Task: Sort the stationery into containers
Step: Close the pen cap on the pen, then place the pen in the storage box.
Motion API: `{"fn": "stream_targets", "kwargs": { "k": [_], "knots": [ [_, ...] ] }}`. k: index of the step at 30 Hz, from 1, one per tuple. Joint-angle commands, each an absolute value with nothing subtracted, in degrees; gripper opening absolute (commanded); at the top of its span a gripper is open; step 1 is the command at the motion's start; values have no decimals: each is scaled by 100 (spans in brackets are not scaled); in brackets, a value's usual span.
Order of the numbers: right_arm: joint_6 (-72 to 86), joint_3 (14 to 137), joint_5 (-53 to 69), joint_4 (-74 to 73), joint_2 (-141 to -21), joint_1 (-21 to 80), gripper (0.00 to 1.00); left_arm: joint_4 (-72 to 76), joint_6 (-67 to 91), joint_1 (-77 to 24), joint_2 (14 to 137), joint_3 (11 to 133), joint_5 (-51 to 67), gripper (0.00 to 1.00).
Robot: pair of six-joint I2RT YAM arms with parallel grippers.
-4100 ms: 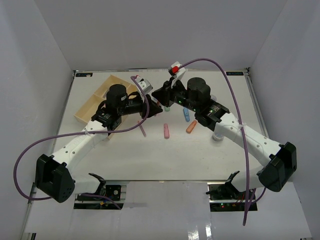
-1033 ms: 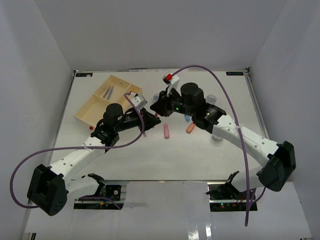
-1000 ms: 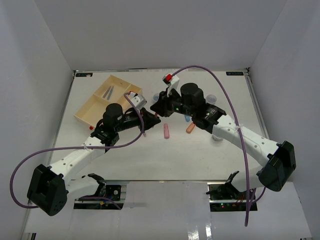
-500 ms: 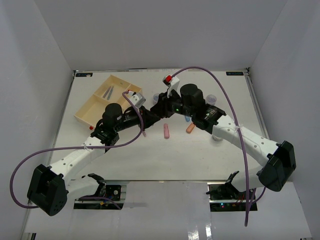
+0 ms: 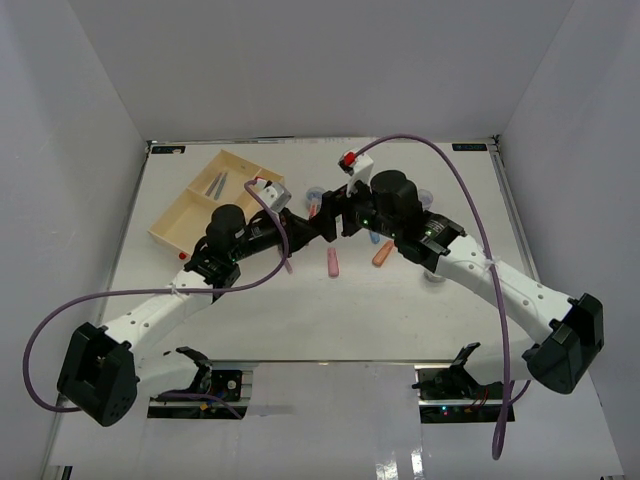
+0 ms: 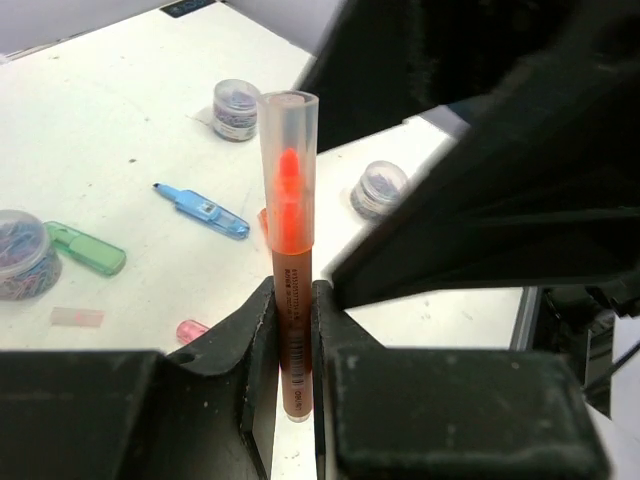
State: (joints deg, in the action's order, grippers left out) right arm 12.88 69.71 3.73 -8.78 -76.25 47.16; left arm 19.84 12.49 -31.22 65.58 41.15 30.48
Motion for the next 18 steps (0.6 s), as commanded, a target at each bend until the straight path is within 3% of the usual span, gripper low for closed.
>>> {"fn": "stream_targets", "kwargs": {
  "k": [1, 5, 9, 18],
  "knots": [
    [1108, 6777, 334, -1476, -7305, 4781, 79, 2461, 1213, -3041, 6618, 4412, 2646, 0],
    [985, 6689, 123, -1477, -6988, 4781, 98, 2391, 1169, -3041, 6811, 4421, 2558, 0],
    [853, 6557, -279, -1468, -6601, 4772, 90, 2259, 1064, -3041, 7031, 4482, 2444, 0],
    [519, 5801, -765, -1477, -5818, 4764, 90, 1337, 501, -2743, 7338, 4948, 1600, 0]
  ]
}}
